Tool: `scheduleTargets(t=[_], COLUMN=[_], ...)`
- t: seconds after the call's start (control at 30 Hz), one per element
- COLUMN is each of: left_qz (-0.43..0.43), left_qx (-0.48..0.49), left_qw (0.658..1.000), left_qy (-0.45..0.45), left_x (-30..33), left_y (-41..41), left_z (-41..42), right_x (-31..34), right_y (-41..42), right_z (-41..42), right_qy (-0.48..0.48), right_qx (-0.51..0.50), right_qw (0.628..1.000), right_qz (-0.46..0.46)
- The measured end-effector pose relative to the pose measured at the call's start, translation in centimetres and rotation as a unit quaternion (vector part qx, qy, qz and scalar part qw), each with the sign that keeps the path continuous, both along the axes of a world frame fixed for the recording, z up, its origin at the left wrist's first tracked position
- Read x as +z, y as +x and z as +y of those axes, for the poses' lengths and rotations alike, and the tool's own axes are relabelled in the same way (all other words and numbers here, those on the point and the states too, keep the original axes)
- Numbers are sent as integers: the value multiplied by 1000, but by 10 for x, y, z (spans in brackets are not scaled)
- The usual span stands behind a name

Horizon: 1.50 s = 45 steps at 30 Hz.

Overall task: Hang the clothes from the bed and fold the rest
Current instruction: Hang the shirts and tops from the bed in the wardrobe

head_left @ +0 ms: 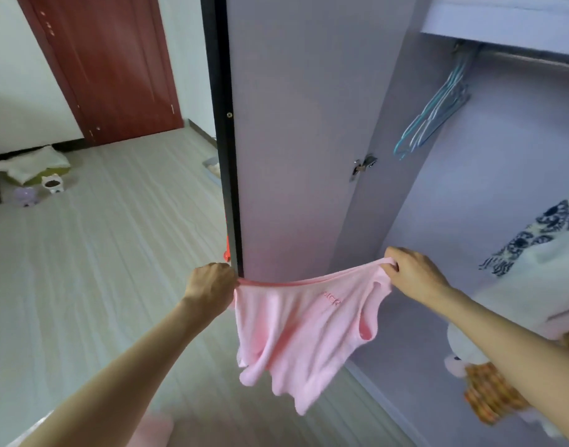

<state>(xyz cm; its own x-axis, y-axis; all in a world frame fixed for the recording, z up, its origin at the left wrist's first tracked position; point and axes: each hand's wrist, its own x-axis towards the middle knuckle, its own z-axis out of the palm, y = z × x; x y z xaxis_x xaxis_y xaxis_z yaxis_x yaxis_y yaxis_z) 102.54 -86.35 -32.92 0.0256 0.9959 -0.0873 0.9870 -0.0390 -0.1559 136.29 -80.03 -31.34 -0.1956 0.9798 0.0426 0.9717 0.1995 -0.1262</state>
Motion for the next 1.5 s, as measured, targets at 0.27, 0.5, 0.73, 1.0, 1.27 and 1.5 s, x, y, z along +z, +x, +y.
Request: scheduleTargets(t=[0.27, 0.5, 0.73, 1.0, 1.27, 1.5], left_qz=[-230, -367, -333, -263, -249, -275], left_qx=[-76, -92, -174, -203, -207, -182], left_qw=[969, 873, 852, 849, 847, 884], left_qy=[48, 307, 365, 412, 420, 332], left_x=[19, 82, 120, 129, 130, 114], left_y=[79, 154, 199, 213, 210, 210], left_z=[62, 132, 218, 264, 273, 265], right_x=[31, 66, 68, 69, 71, 81], right_y=[43, 79, 92, 92, 91, 113], right_z=[35, 110, 208, 323, 347, 319], right_qy=[119, 148, 83, 39, 19, 65], right_qx=[-153, -111, -85, -221, -256, -227], right_qw=[917, 854, 865, 785, 699, 757], right_qz=[350, 487, 488, 578, 667, 609])
